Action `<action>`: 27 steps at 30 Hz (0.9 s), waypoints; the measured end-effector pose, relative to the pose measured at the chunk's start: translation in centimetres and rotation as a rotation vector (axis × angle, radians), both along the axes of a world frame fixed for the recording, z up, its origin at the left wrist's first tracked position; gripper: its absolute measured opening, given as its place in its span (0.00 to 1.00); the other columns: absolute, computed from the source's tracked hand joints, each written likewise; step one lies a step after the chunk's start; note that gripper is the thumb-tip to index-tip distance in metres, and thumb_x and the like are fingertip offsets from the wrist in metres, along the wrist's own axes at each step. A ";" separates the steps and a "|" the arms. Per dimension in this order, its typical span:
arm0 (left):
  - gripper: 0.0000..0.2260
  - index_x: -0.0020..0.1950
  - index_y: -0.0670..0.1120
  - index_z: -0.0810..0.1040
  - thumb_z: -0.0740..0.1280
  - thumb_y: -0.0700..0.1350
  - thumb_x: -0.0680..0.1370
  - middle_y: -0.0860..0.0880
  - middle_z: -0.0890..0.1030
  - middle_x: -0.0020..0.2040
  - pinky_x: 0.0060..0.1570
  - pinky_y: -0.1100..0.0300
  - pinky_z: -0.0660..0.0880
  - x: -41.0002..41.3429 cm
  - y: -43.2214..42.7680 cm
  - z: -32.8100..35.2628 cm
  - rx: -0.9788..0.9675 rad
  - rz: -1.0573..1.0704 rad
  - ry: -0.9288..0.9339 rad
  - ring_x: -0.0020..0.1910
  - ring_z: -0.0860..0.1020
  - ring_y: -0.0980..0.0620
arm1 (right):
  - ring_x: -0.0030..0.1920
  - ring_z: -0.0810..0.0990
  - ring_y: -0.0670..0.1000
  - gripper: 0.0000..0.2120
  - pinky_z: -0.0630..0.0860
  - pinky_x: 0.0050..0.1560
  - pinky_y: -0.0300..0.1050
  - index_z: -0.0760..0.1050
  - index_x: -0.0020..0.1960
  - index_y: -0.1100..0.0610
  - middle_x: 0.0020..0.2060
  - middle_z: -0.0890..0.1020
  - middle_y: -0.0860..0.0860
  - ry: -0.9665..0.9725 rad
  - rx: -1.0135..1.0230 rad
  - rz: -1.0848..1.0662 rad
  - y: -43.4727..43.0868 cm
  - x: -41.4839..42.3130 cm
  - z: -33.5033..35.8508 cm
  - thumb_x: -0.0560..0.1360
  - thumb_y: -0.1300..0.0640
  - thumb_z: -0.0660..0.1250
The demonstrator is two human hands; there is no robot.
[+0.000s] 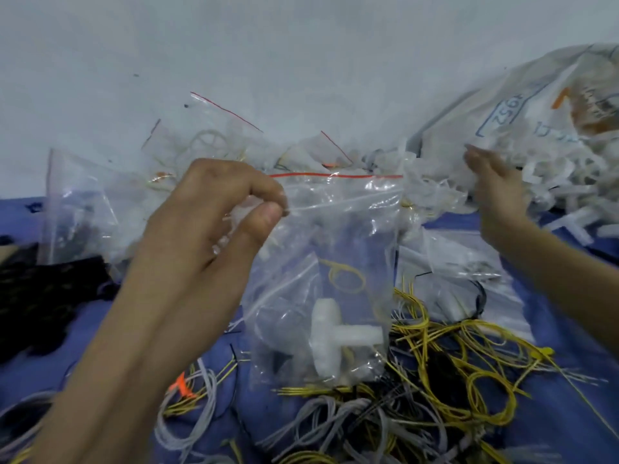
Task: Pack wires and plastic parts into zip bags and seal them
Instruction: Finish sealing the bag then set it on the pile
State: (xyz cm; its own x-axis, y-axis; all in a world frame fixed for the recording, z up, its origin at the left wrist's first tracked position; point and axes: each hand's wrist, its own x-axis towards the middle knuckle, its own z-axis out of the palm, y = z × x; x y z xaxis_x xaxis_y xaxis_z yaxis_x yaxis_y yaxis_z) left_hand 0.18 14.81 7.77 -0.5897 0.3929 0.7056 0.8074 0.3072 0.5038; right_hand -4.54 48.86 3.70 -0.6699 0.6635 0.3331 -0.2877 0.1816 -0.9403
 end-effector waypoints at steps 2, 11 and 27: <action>0.05 0.47 0.60 0.74 0.60 0.53 0.75 0.58 0.74 0.52 0.56 0.59 0.71 0.5 -0.2 -0.2 0.013 0.009 -0.005 0.55 0.74 0.59 | 0.54 0.78 0.52 0.04 0.77 0.56 0.51 0.75 0.51 0.49 0.48 0.79 0.49 0.110 -0.075 0.258 -4.8 2.0 3.2 0.77 0.54 0.65; 0.02 0.44 0.63 0.72 0.60 0.56 0.75 0.61 0.73 0.50 0.41 0.75 0.66 2.4 -1.0 0.7 -0.100 -0.079 -0.047 0.45 0.72 0.65 | 0.33 0.82 0.57 0.06 0.76 0.27 0.48 0.70 0.53 0.58 0.37 0.81 0.56 -0.034 0.724 0.732 -15.3 10.7 11.0 0.80 0.56 0.61; 0.05 0.47 0.54 0.72 0.60 0.43 0.80 0.58 0.71 0.42 0.40 0.80 0.61 1.9 -1.4 1.0 0.118 0.267 0.090 0.38 0.65 0.59 | 0.25 0.70 0.43 0.14 0.66 0.28 0.37 0.76 0.33 0.57 0.24 0.76 0.48 -0.167 0.924 0.357 -13.9 14.7 2.9 0.76 0.55 0.66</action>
State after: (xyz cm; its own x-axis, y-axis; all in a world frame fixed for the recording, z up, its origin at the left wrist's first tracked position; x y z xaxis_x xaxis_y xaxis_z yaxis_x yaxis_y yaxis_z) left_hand 2.04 13.42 8.77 -0.5939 0.1448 0.7914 0.7491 0.4584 0.4783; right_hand 10.19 34.99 6.61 -0.8646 -0.0568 0.4993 -0.3451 0.7894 -0.5077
